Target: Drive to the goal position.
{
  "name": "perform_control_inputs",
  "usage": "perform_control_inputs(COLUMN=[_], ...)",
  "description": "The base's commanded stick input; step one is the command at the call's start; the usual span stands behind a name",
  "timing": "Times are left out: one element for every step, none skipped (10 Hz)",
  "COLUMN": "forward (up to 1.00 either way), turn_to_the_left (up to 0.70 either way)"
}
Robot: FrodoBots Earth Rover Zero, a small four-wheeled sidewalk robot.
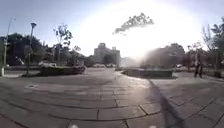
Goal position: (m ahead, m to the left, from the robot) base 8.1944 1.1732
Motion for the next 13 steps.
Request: perform_control_inputs(forward=[0.63, 0.63, 0.63, 0.63, 0.63, 0.63, 0.63, 0.63, 0.63, 0.63, 0.63, 0.63, 0.63], turn_to_the_left=[0.00, 0.00, 0.00, 0.00, 0.00, 0.00, 0.01, 0.03, 0.08, 0.08, 0.00, 0.00, 0.00])
